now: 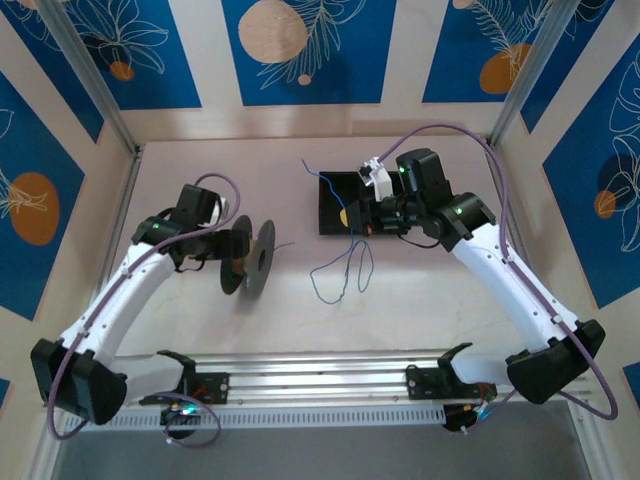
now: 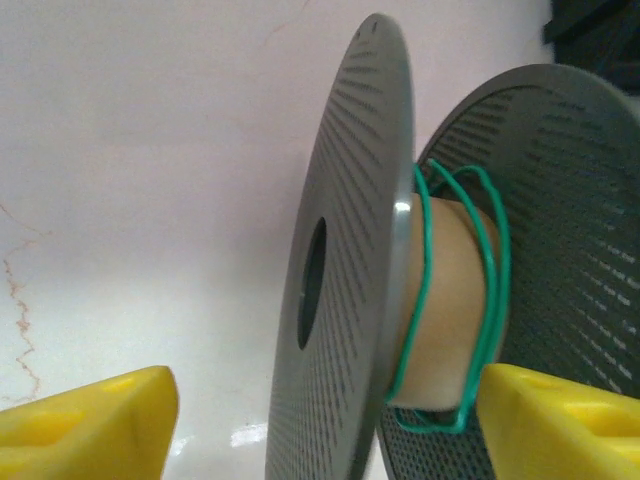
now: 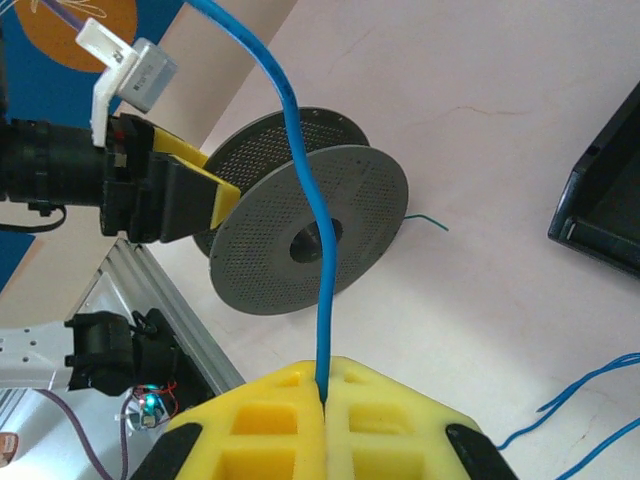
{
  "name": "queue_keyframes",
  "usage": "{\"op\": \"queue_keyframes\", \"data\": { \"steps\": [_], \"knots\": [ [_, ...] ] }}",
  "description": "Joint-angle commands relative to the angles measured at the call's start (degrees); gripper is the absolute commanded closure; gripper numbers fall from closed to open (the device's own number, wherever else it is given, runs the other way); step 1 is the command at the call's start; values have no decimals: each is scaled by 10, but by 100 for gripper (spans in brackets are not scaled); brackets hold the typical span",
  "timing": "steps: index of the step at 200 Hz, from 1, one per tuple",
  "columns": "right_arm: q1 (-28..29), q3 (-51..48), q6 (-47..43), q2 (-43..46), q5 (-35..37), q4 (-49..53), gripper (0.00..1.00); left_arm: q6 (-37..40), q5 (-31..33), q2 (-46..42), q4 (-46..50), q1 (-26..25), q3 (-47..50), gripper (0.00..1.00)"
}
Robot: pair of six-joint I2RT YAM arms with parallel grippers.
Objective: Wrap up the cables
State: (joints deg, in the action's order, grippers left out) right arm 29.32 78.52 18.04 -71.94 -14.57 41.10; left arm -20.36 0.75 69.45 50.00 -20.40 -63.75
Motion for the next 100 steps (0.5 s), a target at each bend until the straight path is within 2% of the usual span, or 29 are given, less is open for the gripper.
{"op": "queue_keyframes", "data": {
  "steps": [1,28,52,79,100],
  "knots": [
    [6,-12,14,16,29,-12,100,-7,14,27,-34,-6,12,28],
    [9,-15,19,17,30,-12,100,-29,11,52,-49,-6,11,42],
    [18,-16,22,15,38,-10,100,-61,12,48,-60,-6,19,50],
    [34,-27,35,14,50,-26,100,-107,14,35,-75,-6,32,57],
    [66,-30,49,4,75,-39,100,-155,19,26,-91,-7,42,57]
  ]
}}
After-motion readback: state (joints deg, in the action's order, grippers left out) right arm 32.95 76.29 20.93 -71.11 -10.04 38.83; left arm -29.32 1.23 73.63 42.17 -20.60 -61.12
